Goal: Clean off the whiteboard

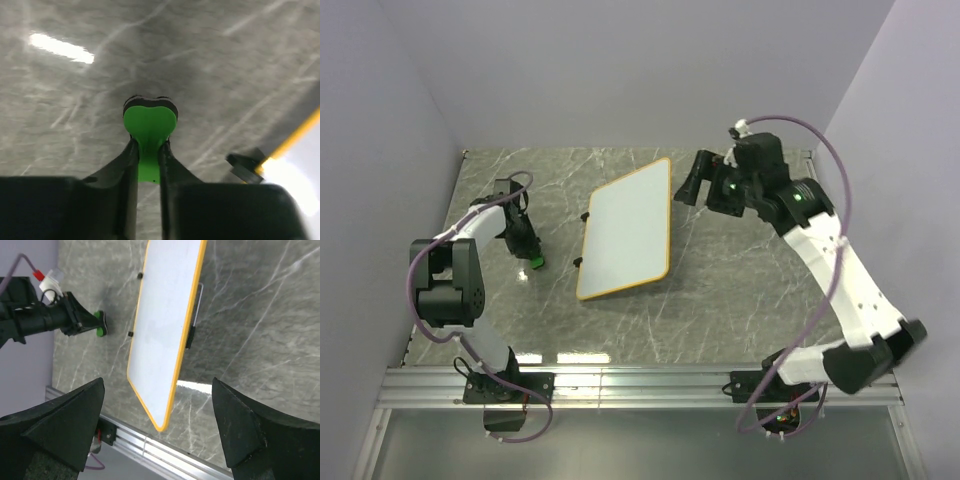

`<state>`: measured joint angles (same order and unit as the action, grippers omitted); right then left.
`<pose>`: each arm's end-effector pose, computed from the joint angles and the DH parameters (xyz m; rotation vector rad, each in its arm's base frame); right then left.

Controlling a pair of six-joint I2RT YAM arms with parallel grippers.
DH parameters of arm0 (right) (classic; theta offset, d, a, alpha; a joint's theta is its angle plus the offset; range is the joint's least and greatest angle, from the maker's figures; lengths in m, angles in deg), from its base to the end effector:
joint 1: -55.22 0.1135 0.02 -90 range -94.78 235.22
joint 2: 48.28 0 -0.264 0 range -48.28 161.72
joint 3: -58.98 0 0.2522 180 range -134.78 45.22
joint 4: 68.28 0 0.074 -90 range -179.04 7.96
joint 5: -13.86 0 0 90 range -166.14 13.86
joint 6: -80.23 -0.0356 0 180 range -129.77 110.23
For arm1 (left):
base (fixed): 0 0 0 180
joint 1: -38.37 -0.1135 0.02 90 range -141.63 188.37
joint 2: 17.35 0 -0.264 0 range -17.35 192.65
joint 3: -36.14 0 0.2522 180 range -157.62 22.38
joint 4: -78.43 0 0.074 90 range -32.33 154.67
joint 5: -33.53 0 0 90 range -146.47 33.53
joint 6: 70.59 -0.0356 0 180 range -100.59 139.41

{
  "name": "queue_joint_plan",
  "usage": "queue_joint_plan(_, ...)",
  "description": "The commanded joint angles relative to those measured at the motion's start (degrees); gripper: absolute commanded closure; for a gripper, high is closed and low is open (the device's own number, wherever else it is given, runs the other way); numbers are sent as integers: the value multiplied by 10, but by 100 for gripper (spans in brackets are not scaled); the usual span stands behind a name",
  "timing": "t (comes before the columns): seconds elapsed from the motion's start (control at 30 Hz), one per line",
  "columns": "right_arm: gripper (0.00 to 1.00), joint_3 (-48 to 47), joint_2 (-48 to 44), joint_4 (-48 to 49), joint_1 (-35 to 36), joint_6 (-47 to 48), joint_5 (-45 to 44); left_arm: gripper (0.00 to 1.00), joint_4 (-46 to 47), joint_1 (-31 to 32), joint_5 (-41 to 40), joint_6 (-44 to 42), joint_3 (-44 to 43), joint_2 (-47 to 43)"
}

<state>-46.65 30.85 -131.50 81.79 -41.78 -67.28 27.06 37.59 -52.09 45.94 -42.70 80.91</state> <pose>0.2510 0.1317 0.4200 0.0199 2.3033 0.7204 0.3318 0.0018 0.1875 -0.6489 2.7486 -0.2118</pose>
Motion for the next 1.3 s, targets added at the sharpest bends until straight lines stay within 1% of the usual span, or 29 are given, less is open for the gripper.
queue_joint_plan(0.0, 6, 49, -54, -19, -11, 14, -10, 69, 14, 5, -76, -2, 7, -22)
queue_joint_plan(0.03, 5, 62, -64, -16, -12, 14, -9, 63, 16, 5, -77, 1, 8, -18)
queue_joint_plan(0.07, 5, 75, -75, -14, -12, 16, -9, 58, 17, 18, -77, 6, 12, -19)
queue_joint_plan(0.1, 5, 97, -93, -13, -13, 17, -9, 42, 17, 20, -78, 10, 13, -21)
queue_joint_plan(0.2, 4, 132, -127, -11, -13, 22, -10, 5, 11, 38, -87, 19, 7, -32)
queue_joint_plan(0.23, 4, 139, -134, -12, -13, 24, -12, 1, 4, 43, -89, 21, 0, -38)
queue_joint_plan(0.4, 4, 181, -182, -12, -13, 27, -21, 0, -33, 55, -110, 38, -27, -64)
queue_joint_plan(0.5, 4, 207, -211, -14, -13, 15, -46, 1, -58, 60, -116, 52, -50, -93)
queue_joint_plan(0.57, 4, 222, -232, -5, -13, 10, -56, 0, -63, 66, -109, 61, -67, -129)
queue_joint_plan(0.63, 4, 245, -267, 10, -13, 4, -53, 1, -59, 76, -104, 71, -80, -170)
queue_joint_plan(0.73, 4, 263, -313, 30, -13, 1, -35, 1, -54, 91, -90, 87, -91, -210)
queue_joint_plan(0.8, 4, 272, -351, 49, -13, 1, -30, 1, -61, 108, -98, 96, -98, -226)
queue_joint_plan(0.9, 2, 275, -396, 69, -13, 4, -19, 2, -63, 133, -116, 109, -104, -263)
queue_joint_plan(1.07, 1, 249, -424, 65, -13, 11, 4, 1, -91, 159, -144, 132, -112, -299)
queue_joint_plan(1.17, 4, 247, -435, 67, -13, 19, 23, 1, -107, 172, -160, 141, -109, -325)
queue_joint_plan(1.23, 3, 245, -441, 66, -13, 25, 22, 1, -119, 183, -185, 145, -113, -341)
queue_joint_plan(1.27, 2, 241, -445, 62, -13, 30, 17, 1, -141, 190, -207, 150, -117, -345)
